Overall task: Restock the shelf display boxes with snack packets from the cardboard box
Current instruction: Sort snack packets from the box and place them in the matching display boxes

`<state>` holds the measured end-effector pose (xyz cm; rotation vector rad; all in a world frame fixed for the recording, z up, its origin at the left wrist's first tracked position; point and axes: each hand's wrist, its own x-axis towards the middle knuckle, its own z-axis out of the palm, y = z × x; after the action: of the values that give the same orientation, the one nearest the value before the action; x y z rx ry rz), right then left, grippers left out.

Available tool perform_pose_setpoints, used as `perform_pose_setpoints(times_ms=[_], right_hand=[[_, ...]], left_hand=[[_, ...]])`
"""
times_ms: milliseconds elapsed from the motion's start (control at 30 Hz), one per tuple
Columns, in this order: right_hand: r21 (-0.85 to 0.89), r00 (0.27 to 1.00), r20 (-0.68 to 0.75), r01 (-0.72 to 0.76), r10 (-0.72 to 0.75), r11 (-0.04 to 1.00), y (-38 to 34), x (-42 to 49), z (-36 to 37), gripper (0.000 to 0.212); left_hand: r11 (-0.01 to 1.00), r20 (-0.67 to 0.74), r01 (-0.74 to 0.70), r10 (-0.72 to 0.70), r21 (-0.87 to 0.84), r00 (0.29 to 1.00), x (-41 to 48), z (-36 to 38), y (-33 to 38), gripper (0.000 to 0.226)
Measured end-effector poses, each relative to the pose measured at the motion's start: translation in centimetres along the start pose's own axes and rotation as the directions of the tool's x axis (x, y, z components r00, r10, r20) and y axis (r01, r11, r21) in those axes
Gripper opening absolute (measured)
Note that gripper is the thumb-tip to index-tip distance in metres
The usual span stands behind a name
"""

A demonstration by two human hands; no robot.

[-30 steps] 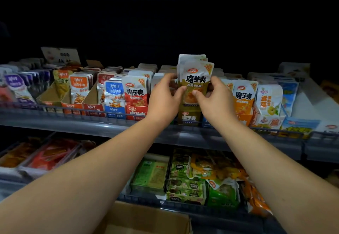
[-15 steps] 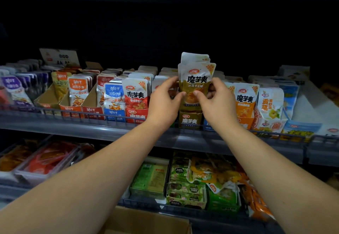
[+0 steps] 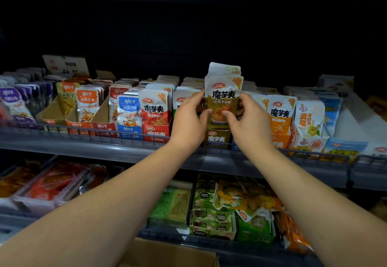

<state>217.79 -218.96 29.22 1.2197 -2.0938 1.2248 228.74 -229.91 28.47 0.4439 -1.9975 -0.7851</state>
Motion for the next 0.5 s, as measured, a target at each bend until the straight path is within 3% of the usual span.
perform_pose_setpoints(times_ms=[333, 500], right_hand=[[0.063, 0.999, 0.012, -0.046, 0.045, 0.997, -0.51, -0.15, -0.21, 0.047], [0.088, 0.995, -0.004, -0.099, 0.099, 0.991, -0.48, 0.07, 0.01, 0.044]], left_hand=[[0.999, -0.060, 0.035, -0.034, 0.008, 0.998, -0.30, 0.01, -0.01, 0.047], [0.999, -0.089, 0.045, -0.043, 0.017, 0.995, -0.23, -0.15, -0.42, 0.028]])
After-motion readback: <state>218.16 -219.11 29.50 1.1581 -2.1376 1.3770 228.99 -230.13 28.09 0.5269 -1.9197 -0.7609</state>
